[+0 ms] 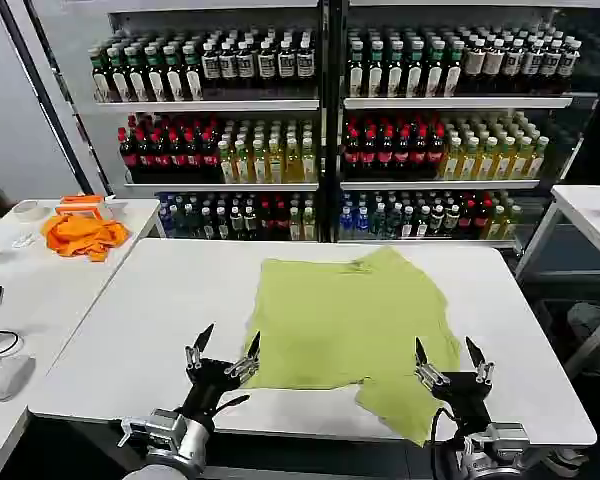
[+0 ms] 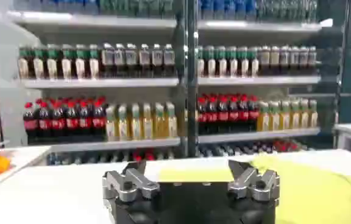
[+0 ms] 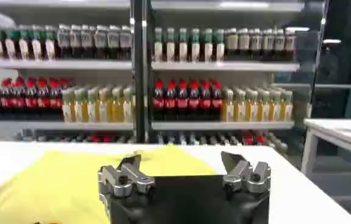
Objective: Fold and organize the clothes.
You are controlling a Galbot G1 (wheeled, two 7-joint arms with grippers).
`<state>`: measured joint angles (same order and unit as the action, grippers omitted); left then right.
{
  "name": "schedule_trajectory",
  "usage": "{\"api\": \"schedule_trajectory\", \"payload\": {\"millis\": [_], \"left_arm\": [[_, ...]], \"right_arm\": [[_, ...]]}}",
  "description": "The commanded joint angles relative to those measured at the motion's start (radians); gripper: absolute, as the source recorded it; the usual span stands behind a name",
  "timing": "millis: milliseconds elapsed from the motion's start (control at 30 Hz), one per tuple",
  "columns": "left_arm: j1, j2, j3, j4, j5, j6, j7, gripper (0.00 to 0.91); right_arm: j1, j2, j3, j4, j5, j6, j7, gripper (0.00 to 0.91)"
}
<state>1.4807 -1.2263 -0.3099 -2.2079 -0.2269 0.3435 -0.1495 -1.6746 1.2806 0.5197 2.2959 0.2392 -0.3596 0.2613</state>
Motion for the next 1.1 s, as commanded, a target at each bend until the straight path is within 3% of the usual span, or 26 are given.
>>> {"api": "schedule_trajectory", "payload": {"millis": [33, 233, 833, 1100], "left_arm": [[0.005, 0.026, 0.0, -0.005, -0.02, 0.136, 0.004, 0.907], [-0.008, 0.045, 0.014, 0.021, -0.022, 0.231, -0.001, 0.907], [-0.086, 0.069, 0.075, 0.161, -0.021, 0.235, -0.015, 0.907], [-0.124, 0.042, 0.086, 0.22, -0.062, 0.234, -0.038, 0.907]], "right_arm": [[-0.034, -0.003, -0.001, 0.008, -0.003, -0.04, 0.003, 0.907], [-0.08, 0.002, -0.003, 0.004, 0.014, -0.069, 0.03, 0.907], [-0.064, 0.028, -0.079, -0.044, 0.022, -0.132, 0.102, 0.907], [-0.061, 0.036, -0.085, -0.05, 0.087, -0.145, 0.127, 0.907]]}}
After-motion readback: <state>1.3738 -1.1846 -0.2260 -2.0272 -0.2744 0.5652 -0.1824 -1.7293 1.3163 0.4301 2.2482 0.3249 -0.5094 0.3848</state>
